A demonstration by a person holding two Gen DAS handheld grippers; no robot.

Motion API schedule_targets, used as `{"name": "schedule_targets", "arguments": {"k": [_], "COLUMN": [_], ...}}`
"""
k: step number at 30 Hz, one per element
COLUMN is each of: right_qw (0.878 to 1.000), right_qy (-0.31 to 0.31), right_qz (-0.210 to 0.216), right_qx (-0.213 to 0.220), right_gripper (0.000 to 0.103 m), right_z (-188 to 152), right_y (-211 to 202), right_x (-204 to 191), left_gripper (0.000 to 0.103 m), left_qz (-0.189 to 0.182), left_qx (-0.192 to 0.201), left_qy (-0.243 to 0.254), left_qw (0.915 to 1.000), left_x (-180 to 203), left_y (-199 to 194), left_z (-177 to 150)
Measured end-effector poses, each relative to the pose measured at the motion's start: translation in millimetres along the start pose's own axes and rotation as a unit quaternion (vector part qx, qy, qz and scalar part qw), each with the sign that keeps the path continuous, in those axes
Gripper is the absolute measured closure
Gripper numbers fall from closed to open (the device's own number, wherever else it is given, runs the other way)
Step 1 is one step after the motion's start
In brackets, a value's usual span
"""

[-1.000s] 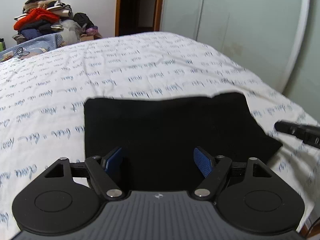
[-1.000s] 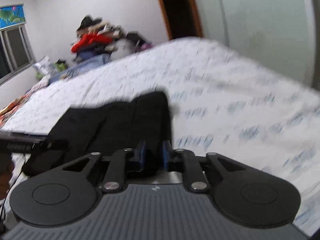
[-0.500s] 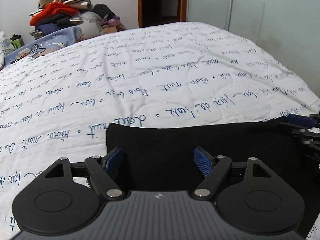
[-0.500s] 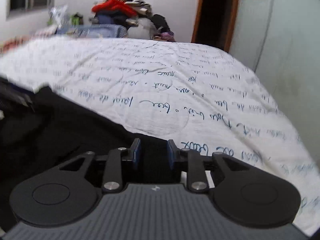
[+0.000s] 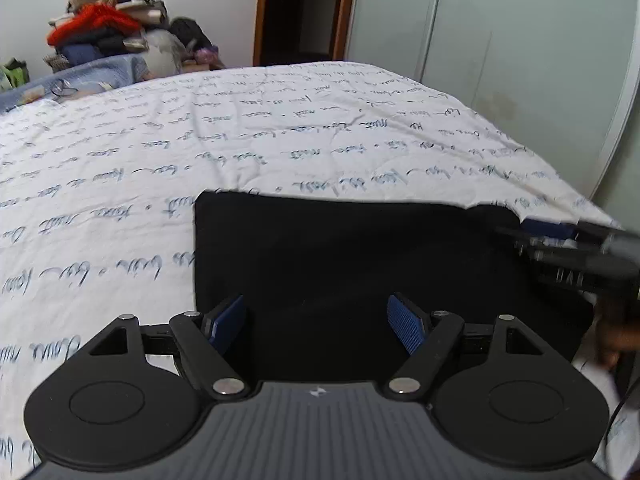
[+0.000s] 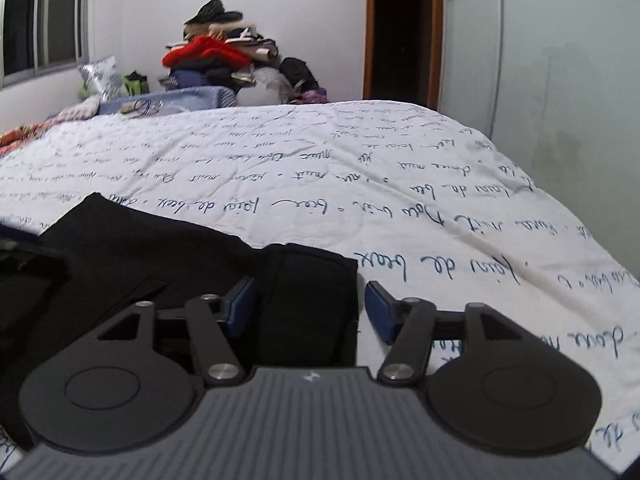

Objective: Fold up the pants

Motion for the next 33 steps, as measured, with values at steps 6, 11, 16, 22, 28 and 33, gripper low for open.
{"name": "schedule_targets", "arguments": {"k": [6,11,16,22,28,33], "right_qw": [0.999,0.999,0.996,0.996,0.996,0.997], "right_qy": [-0.017,0.007,-0.052,-0.081,-0.076,-0.067], "right_qz": [-0.039,-0.05,-0.032,-0.036,-0.044,-0.037], "right_qx": [0.006,0.011,0.067,0.012,0.012,0.008], "right_gripper": [0.023,0.015,0.015,0.004,0.0,0.0], "right_z": [-0.1,4.2,16.0,-17.8,-21.8,-23.3], "right_y": [1.0,-2.6,-55.3,-37.1,-35.3,-34.9], "right_x": [-3.3,6.9,-23.8,-39.1,-35.0,-33.9], "left_gripper": [0.022,0.022,0.022,0.018,0.016,0.011], "left_qz": [0.035,0.035,0.042,0.023,0.035,0.044], "left_qx": [0.04,0.043,0.022,0.009,0.012,0.01], "left_qy": [0.065,0.049,0.02,-0.024,-0.026,-0.024], "left_qw": [0.9965,0.9973,0.9987,0.9994,0.999,0.9987], "left_x": [8.4,1.5,-15.0,-25.7,-24.8,-25.6], "left_y": [-3.6,-15.2,-22.4,-20.5,-20.8,-19.7], "left_z": [-14.7,-13.5,-28.0,-31.7,-34.5,-34.3]}}
Point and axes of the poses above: each gripper's, at about its wrist camera, not at the fingertips, and y roughly the way its jaws point, x to its right, z to its top, the point moved 9 cm from there along y, roughly the way its jaws point, and after that the axes turned 6 degrees about -z, right-handed, at the moved point
